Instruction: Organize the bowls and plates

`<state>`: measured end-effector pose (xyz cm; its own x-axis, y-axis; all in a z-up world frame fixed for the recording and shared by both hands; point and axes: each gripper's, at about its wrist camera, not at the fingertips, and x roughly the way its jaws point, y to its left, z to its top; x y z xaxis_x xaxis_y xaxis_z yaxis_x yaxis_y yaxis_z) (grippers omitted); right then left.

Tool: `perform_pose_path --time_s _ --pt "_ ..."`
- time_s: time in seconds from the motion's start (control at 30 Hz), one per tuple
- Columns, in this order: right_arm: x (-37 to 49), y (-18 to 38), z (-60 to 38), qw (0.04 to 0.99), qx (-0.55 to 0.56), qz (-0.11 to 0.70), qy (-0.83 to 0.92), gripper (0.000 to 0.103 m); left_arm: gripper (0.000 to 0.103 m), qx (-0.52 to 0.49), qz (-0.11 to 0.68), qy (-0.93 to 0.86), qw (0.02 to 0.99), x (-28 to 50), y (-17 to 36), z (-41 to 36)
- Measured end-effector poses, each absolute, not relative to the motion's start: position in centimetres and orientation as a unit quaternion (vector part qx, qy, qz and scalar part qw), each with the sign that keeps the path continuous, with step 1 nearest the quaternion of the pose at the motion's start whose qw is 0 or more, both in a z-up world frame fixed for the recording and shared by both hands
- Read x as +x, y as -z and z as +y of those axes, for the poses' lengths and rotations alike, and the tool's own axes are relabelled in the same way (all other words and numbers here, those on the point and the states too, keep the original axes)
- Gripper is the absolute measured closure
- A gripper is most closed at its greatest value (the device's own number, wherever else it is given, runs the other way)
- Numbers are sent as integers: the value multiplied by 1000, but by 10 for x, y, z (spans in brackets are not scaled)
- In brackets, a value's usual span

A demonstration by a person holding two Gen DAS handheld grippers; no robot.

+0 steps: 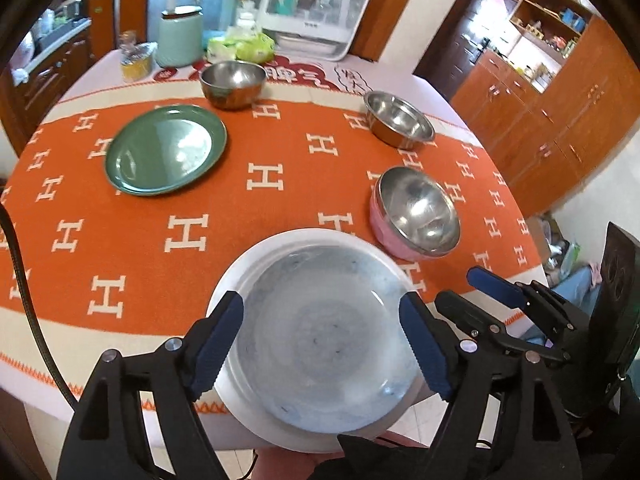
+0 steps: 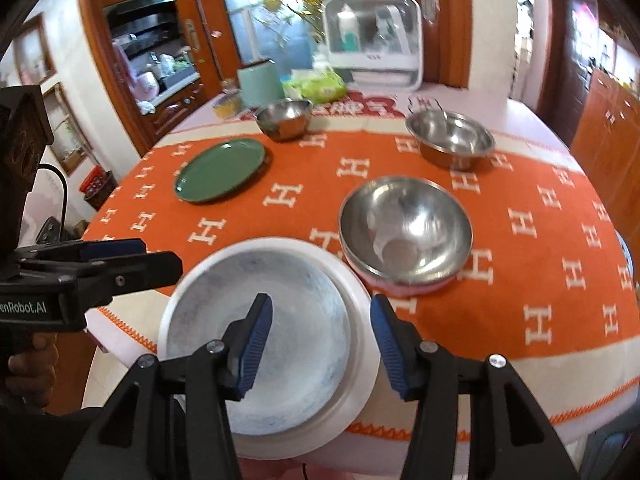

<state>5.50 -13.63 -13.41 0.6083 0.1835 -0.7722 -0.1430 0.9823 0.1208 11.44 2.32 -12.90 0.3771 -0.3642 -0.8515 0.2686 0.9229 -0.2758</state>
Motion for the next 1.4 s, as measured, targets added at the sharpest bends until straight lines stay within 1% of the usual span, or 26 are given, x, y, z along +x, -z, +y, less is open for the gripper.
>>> perform_pose_path --time_s 0.23,0.4,0.5,0.6,0.67,0.8,0.93,1.1,1.4 --pt "53 111 -140 913 14 389 -126 51 24 -66 489 149 857 91 103 30" --pt "51 105 -139 917 16 369 -151 46 23 -90 476 97 869 75 92 47" --pt "52 104 -137 915 12 367 -167 41 20 -110 467 66 875 66 86 58" --pt "51 104 -133 912 3 364 -192 41 19 -127 460 41 878 58 84 67" --pt "51 103 -129 908 -5 362 -210 40 15 -138 453 20 880 51 82 74" --pt "50 101 -121 902 -16 360 -239 34 14 -154 452 -7 879 37 85 82" --pt "52 99 -112 897 -28 357 -258 34 13 -165 453 -24 876 27 90 88" --pt "55 96 -97 897 -52 355 -260 33 13 -173 453 -27 874 31 93 98" --pt "74 91 -63 907 -40 349 -233 33 12 -148 453 9 879 64 85 130"
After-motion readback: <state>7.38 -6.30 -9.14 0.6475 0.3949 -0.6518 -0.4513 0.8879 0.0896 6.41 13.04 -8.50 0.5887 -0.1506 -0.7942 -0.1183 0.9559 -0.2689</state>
